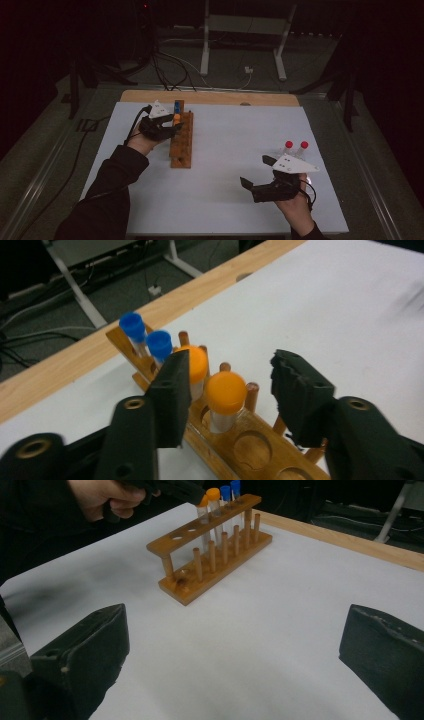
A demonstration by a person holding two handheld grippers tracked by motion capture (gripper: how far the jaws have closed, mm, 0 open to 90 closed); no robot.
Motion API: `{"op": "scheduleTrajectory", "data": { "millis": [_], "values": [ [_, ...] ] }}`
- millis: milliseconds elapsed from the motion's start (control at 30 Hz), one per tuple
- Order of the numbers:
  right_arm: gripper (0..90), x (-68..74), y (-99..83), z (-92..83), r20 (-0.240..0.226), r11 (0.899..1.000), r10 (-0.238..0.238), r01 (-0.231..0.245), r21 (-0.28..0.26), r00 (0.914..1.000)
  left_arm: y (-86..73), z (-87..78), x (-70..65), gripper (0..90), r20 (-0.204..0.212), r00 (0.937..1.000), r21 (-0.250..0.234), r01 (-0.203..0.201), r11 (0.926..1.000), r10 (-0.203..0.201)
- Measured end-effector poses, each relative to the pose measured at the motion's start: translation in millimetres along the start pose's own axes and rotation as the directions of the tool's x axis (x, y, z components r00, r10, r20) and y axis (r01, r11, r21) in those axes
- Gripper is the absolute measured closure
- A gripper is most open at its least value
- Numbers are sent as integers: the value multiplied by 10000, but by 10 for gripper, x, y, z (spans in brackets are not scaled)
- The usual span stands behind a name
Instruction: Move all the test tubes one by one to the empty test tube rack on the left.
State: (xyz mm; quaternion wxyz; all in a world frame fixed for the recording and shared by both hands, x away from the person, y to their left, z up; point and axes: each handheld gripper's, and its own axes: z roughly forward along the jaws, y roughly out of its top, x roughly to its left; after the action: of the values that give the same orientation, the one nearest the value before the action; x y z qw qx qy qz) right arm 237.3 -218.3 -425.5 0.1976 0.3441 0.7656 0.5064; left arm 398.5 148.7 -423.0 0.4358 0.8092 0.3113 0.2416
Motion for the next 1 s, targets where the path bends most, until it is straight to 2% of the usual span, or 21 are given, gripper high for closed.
{"op": "scheduleTrajectory", "data": {
  "millis": [100,200,300,467,567,633,767,833,900,967,1000],
  "values": [
    [0,-1,6,-7,7,10000,3,-3,-20,10000,32,-60,-44,394,189,9998,18,-76,10000,76],
    [0,-8,6,-7,24,10000,17,-17,-15,10000,51,-119,-84,285,424,9991,-41,47,10000,-45],
    [0,-14,6,-12,57,10000,12,-12,-20,10000,64,-174,-118,197,738,9967,-60,334,9994,-329],
    [0,-45,23,-37,169,9999,22,-20,-112,9999,43,-284,-183,126,1059,9932,-205,514,9985,-489],
    [0,-85,39,-69,247,9996,82,-76,-273,9997,5,-374,-214,84,1417,9876,-309,732,9968,-681],
    [0,-128,53,-98,216,9990,200,-192,-392,9996,-38,-435,-229,16,1915,9795,-341,708,9969,-630],
    [0,-211,88,-173,492,9984,73,-45,-558,9988,-155,-534,-294,14,2147,9749,-394,688,9969,-588],
    [0,-285,109,-217,447,9973,258,-226,-703,9987,-222,-577,-320,14,2344,9701,-429,749,9963,-629],
    [0,-352,124,-262,658,9950,143,-77,-995,9977,-287,-616,-349,14,2371,9696,-503,751,9959,-611],
    [0,-428,145,-308,818,9942,124,-35,-1078,9966,-349,-642,-383,14,2427,9682,-519,749,9958,-601],
    [0,-470,158,-331,822,9944,128,-41,-1052,9965,-377,-654,-394,14,2530,9656,-534,761,9957,-602]
  ]
}}
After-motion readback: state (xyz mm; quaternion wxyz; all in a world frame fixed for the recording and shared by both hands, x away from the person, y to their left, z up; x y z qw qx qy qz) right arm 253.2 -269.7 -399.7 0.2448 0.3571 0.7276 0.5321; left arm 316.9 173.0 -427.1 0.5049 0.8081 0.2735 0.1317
